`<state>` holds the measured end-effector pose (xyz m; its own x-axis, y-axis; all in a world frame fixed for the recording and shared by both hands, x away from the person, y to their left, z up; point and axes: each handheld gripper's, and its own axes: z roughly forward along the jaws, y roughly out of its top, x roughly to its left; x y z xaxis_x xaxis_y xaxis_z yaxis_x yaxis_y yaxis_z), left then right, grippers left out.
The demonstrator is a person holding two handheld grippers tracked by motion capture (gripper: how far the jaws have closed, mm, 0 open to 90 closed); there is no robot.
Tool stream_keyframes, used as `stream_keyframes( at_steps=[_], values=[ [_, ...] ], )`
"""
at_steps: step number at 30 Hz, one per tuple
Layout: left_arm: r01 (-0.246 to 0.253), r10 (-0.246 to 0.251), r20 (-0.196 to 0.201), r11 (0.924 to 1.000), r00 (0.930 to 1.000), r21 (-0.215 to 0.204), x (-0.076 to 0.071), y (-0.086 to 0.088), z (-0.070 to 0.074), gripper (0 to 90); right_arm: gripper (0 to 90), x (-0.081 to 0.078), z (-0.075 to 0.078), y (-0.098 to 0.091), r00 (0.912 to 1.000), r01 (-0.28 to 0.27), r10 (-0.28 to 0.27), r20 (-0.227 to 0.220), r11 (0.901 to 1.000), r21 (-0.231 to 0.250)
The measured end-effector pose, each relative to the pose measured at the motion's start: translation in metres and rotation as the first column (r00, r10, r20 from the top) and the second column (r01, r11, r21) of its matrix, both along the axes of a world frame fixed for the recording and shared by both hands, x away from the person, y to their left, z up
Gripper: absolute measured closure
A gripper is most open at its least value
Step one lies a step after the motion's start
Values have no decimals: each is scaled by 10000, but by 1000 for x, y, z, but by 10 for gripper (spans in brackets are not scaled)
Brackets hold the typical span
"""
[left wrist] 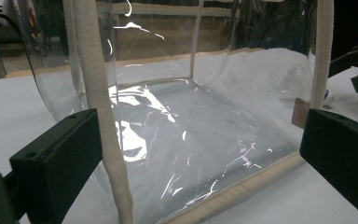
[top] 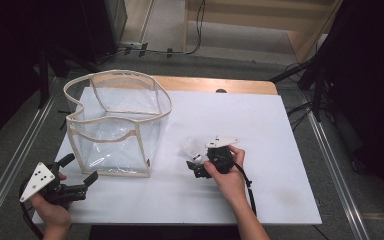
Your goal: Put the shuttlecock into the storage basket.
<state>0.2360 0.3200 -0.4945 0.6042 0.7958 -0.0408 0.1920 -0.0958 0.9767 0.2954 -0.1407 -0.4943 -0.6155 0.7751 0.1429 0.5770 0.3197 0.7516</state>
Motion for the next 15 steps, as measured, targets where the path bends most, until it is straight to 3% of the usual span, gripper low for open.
stream_keyframes(
  at_steps=[12,15],
  values=[
    [-4,4,7,10000,10000,11,0,0,0,0,51,1,-6,4,9999,-17,15,-163,9999,-135],
    [0,0,7,10000,10000,12,0,0,0,0,116,1,-8,5,9999,28,-31,-147,9998,-201]
  ],
)
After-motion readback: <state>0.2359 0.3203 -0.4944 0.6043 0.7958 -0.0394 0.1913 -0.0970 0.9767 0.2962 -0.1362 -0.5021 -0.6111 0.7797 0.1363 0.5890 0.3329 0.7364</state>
